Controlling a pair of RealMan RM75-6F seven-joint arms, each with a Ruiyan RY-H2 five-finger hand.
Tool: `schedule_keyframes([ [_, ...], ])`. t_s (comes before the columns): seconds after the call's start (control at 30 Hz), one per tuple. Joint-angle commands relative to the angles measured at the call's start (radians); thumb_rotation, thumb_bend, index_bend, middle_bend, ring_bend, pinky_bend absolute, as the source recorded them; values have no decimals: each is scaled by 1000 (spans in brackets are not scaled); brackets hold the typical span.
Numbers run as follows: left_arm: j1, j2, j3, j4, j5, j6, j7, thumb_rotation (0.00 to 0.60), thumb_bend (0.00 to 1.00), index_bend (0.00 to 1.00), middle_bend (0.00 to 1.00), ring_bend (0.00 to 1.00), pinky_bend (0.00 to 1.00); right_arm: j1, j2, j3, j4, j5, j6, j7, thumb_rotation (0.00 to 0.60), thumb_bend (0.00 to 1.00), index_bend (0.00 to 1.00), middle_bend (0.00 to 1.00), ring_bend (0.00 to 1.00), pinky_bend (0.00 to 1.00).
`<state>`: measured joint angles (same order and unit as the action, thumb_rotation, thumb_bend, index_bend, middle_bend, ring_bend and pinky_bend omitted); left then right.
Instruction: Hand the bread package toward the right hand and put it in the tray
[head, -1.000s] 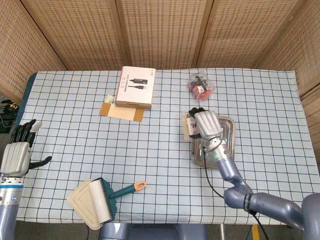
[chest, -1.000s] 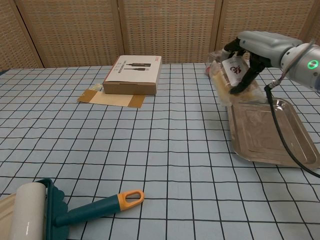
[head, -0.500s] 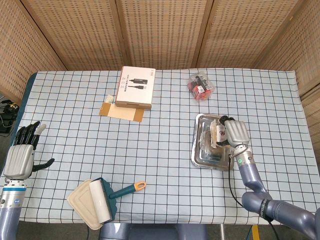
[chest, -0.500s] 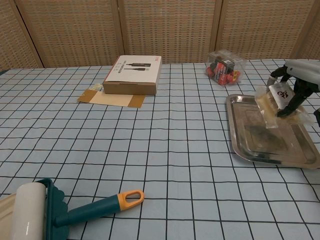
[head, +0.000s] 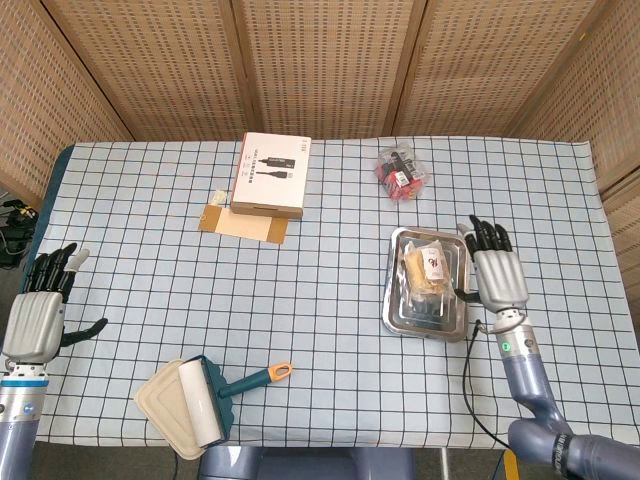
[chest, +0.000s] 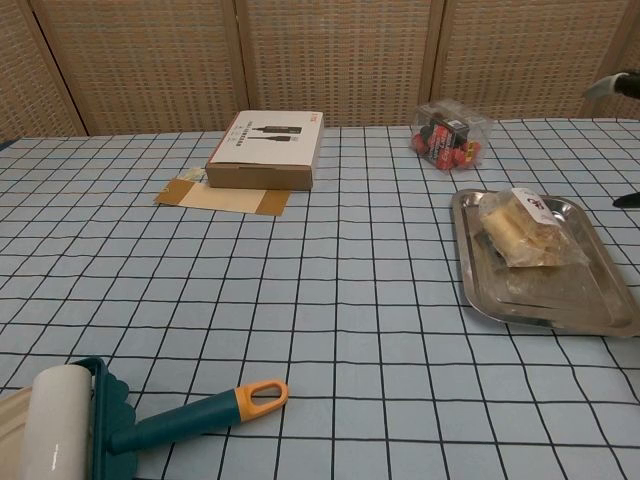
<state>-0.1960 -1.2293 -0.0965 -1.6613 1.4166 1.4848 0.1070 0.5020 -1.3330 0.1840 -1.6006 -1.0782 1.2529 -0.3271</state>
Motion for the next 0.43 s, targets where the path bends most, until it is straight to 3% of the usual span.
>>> schedule_keyframes([
  [0.03,13,7,7,0,17,20,-7,600,24,0,0,0,0,-89,75,-51,-62,-72,88,42,600,130,86,0,0,0],
  [0.43,41,-28,40,88,66,46,19,600,22,0,0,0,0,-291,140,-173,22,-265,238,311,600,128,42,0,0,0],
])
